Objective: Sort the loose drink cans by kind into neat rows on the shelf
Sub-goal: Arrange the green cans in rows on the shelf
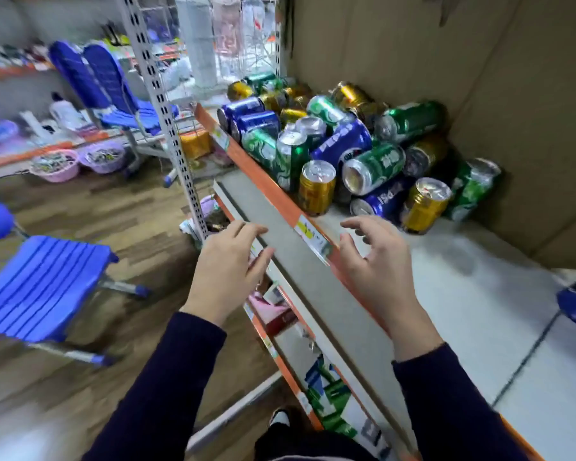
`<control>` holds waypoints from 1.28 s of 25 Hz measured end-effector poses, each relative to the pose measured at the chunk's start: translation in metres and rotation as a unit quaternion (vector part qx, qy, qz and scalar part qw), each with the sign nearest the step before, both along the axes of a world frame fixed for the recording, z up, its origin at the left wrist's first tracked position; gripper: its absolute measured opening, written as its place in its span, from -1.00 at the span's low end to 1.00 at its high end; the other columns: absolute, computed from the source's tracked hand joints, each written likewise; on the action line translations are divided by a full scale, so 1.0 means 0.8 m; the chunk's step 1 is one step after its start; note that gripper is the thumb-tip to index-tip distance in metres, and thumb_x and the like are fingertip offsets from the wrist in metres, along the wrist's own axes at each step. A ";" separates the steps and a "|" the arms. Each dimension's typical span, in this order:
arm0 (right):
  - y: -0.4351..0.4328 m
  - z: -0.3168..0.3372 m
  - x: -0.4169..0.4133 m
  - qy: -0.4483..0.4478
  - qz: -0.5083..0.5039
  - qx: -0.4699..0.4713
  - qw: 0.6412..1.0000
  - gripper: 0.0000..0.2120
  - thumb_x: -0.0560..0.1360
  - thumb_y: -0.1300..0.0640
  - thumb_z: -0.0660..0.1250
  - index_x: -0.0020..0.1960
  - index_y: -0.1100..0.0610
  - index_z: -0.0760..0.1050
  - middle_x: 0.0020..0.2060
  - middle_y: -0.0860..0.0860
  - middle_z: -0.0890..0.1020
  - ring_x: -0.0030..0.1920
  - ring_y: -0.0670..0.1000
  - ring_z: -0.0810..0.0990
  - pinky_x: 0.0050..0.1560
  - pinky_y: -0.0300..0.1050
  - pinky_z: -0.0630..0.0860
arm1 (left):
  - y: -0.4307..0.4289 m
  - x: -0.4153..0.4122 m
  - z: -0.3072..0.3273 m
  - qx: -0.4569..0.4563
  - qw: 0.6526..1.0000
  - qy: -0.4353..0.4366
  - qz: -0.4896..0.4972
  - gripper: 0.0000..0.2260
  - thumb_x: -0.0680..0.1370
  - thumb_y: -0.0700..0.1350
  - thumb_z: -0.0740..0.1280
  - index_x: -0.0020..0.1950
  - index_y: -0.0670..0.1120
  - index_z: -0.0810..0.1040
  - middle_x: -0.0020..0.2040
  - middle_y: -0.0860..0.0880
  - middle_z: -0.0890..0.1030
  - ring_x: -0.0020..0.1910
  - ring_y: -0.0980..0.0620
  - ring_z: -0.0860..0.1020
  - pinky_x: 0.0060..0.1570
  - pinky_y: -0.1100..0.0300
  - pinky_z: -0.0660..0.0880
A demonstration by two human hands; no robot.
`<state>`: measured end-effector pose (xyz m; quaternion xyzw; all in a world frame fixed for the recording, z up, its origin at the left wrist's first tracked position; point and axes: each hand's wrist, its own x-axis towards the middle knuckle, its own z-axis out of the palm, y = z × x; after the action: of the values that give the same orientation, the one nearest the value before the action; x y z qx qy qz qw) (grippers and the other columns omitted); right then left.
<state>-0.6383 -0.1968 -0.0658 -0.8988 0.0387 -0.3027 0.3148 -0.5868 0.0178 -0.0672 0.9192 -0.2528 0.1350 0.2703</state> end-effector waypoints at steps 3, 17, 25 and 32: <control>-0.005 0.024 0.074 -0.025 0.014 0.008 1.000 -0.87 0.49 0.22 0.34 0.02 0.13 0.59 -0.08 -0.04 0.61 -0.03 -0.01 0.56 0.03 -0.05 0.51 | -0.001 0.072 0.008 -0.011 1.000 -0.001 0.005 -0.74 0.57 -0.03 0.32 0.18 -0.13 0.56 0.05 -0.04 0.59 -0.04 -0.05 0.59 0.01 -0.07 0.50; -0.036 0.096 0.358 0.209 -0.156 -0.097 0.960 -0.48 0.48 -0.09 0.35 0.34 0.18 0.42 0.24 0.13 0.50 0.29 0.15 0.41 0.28 0.02 0.35 | -0.023 0.356 0.020 -0.035 0.990 -0.025 -0.136 -0.76 0.57 -0.06 0.32 0.17 -0.15 0.56 0.05 -0.06 0.58 0.00 -0.07 0.56 0.01 -0.06 0.49; -0.020 0.090 0.438 0.371 -0.306 -0.192 0.855 -0.33 0.32 -0.32 0.39 0.26 0.09 0.46 0.16 0.11 0.56 0.27 0.18 0.36 0.13 0.12 0.30 | -0.010 0.503 0.027 -0.020 0.974 -0.002 -0.227 -0.76 0.55 -0.06 0.34 0.16 -0.14 0.56 0.08 -0.10 0.59 0.08 -0.14 0.54 0.07 -0.06 0.46; -0.014 0.094 0.416 0.155 -0.324 -0.029 0.933 -0.37 0.35 -0.16 0.47 0.30 0.11 0.41 0.19 0.06 0.55 0.18 0.08 0.50 0.12 -0.04 0.41 | -0.008 0.586 0.014 0.071 0.985 0.018 -0.159 -0.61 0.55 0.03 0.32 0.24 -0.21 0.46 0.09 -0.21 0.49 0.06 -0.26 0.47 0.04 -0.12 0.44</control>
<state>-0.3054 -0.2079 0.0095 -0.8819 0.3673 -0.2464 0.1630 -0.1178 0.0115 -0.0562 0.8866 -0.3995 0.0559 0.2263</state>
